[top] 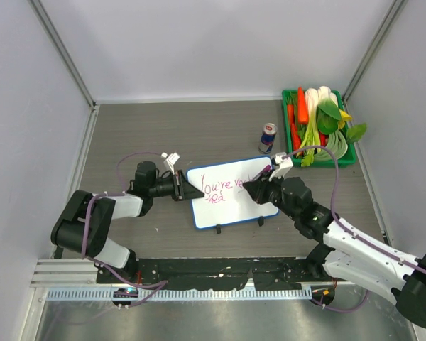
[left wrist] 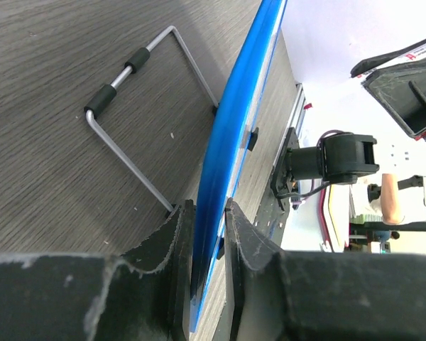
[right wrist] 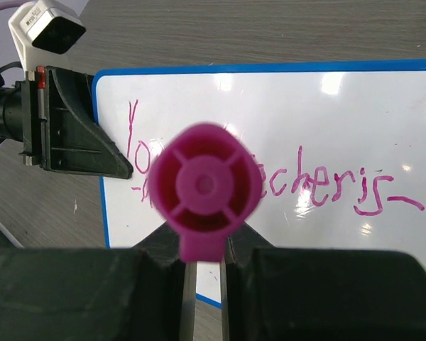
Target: Write a sentence on the whiteboard
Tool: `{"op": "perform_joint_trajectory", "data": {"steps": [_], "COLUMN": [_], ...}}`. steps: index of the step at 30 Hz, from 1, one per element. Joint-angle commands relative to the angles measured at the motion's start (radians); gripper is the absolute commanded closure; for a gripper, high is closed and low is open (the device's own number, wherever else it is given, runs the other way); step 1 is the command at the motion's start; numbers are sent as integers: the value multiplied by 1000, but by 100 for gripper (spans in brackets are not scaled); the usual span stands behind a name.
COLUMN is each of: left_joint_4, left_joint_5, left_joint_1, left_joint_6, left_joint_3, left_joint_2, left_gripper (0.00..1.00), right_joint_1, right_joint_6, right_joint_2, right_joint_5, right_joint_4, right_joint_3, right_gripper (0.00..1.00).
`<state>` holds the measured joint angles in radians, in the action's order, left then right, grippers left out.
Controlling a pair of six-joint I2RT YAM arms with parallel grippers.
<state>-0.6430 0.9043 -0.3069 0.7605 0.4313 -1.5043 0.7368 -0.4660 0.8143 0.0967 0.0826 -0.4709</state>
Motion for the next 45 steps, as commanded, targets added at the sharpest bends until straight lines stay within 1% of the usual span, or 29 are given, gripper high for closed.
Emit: {"op": "perform_joint_trajectory", "data": {"steps": [1,7,8,12,19,29,37,45], "left_joint_4": [119,92,85,77,63,49,46,36], "left_joint_5": [-56,-30,-27,-19,-13,-8,-5,-1], "left_joint_1": [2,3,3,3,3,3,2,3], "left_joint_6": [-83,-70,-66,-63,-58,-53,-50,-47], "left_joint_3": [-25,-22,-25,-25,-22,-28,-29,-31], "left_joint_2": [-8,-34,-36,-42,-54,-53,-54,-57], "left_gripper": [96,100,100,100,100,100,100,100], "right_joint_1": [48,180,191,214,217,220,220,220], "right_joint_6": [43,56,55,43,33,12,7,-3], "right_joint_2": [29,72,75,108,184,227,227,188], "right_joint_5": [93,250,288,360,370,379,420,480], "right_joint_4": [123,183,186,207,236,263,214,152], "right_joint_3": [12,21,21,23,11,38,43,48], "right_gripper": [98,99,99,99,98,99,99,99]}}
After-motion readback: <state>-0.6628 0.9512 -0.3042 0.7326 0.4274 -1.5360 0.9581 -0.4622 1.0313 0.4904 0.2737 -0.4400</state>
